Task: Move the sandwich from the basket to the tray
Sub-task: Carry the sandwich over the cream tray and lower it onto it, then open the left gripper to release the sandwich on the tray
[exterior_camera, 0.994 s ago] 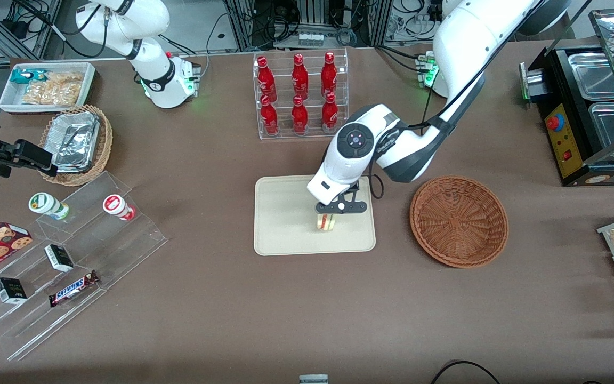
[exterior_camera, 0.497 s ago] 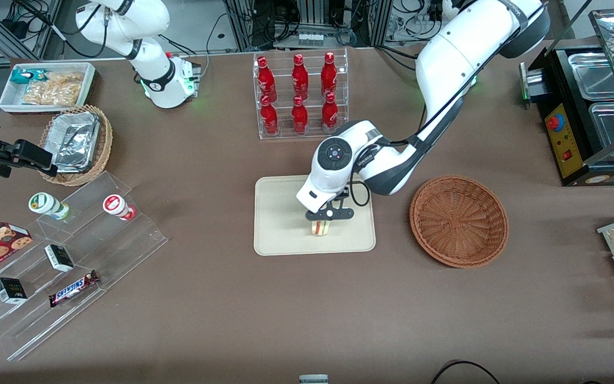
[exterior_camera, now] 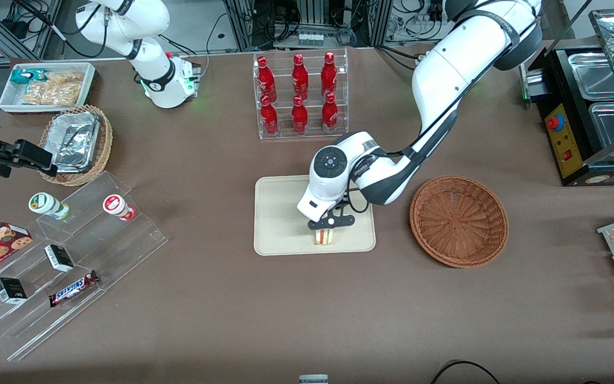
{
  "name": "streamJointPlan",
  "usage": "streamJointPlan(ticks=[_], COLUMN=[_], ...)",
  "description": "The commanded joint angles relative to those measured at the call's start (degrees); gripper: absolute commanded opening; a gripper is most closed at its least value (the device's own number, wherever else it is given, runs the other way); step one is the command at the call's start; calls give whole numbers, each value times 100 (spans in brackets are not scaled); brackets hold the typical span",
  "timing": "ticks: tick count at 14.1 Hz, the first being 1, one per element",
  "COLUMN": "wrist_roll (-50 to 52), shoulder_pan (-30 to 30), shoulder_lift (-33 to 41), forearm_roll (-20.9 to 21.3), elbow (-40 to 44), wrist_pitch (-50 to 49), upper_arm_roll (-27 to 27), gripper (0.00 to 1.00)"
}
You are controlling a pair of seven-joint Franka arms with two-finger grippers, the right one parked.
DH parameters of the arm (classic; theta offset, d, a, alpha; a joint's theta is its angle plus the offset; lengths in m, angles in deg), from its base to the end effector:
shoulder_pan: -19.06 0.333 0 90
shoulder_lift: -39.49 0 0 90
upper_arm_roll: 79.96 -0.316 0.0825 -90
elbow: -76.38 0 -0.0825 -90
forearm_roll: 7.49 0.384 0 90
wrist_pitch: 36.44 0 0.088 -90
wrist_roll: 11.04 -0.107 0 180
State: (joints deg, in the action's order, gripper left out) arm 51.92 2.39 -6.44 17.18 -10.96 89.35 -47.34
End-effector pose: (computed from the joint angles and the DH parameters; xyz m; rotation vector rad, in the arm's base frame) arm 0.5205 -0.4792 0.2372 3.0967 0.1970 -0.0556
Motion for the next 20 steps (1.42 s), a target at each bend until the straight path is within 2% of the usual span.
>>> streamJointPlan(ticks=[1, 2, 3, 4, 7, 11, 14, 18, 20], wrist_roll=[409, 453, 462, 497, 577, 586, 542, 498, 480], shoulder_pan=[-424, -503, -530, -548, -539, -530, -487, -268, -110], shoulder_lift=[-170, -188, -180, -136, -5, 540, 962, 1874, 2411], forearm_roll=[143, 143, 161, 170, 196, 143, 126, 91, -119], elbow=[305, 314, 314, 314, 306, 227, 218, -185, -502], wrist_pitch=[190, 270, 279, 271, 262, 200, -158, -678, -976], upper_arm_roll=[-255, -361, -397, -475, -581, -968, -1039, -1136, -1144], gripper=[22, 37, 80, 100, 100, 100, 100, 100, 100])
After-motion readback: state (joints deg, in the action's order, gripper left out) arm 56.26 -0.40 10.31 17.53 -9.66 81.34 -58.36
